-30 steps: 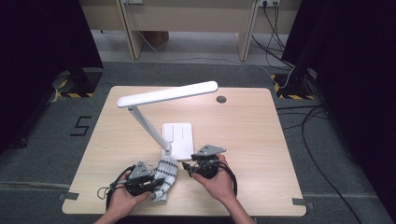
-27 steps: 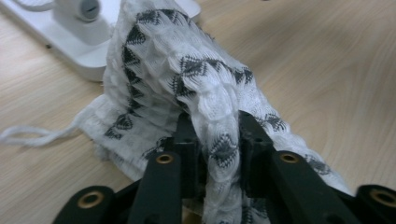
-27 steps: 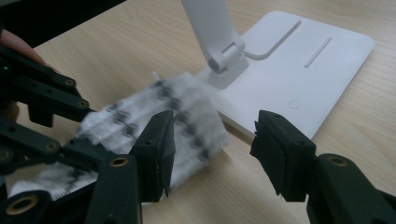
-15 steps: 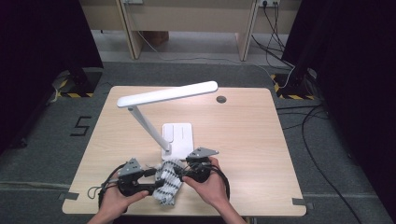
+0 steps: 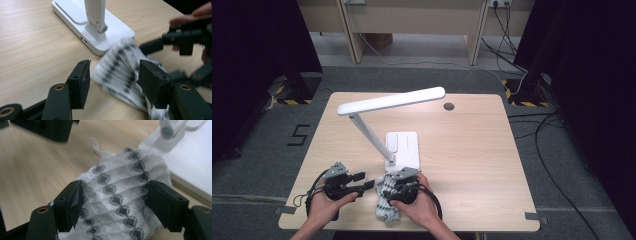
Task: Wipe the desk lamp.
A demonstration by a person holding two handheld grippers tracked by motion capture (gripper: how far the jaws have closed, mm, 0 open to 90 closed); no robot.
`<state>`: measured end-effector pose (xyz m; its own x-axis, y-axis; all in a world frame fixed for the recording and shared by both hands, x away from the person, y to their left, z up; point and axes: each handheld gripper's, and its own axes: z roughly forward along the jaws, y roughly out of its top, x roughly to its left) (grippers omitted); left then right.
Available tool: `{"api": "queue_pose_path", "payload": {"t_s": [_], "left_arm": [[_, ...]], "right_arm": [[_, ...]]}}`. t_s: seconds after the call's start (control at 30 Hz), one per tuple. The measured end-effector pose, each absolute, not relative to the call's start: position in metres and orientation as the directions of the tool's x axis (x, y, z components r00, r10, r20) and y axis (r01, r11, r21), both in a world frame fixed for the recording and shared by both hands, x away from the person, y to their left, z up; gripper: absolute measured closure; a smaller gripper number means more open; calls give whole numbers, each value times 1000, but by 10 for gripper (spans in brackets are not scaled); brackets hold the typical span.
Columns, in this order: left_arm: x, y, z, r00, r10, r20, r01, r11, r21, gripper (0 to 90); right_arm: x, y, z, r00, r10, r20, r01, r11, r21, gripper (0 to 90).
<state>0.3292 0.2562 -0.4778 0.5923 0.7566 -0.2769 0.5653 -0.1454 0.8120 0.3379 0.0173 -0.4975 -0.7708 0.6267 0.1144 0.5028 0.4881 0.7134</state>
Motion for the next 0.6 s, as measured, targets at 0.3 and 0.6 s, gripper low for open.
{"api": "queue_pose_path", "payload": {"t_s": [0.3, 0.6], "left_arm": [[350, 241, -454, 612, 753, -241, 498, -130, 857, 408], [365, 227, -436, 591, 783, -195, 435, -105, 895, 437]], "right_arm": [[336, 22, -511, -794, 603, 73, 479, 548, 686, 315], [343, 9, -510, -793, 599, 116, 493, 516, 701, 716]]}}
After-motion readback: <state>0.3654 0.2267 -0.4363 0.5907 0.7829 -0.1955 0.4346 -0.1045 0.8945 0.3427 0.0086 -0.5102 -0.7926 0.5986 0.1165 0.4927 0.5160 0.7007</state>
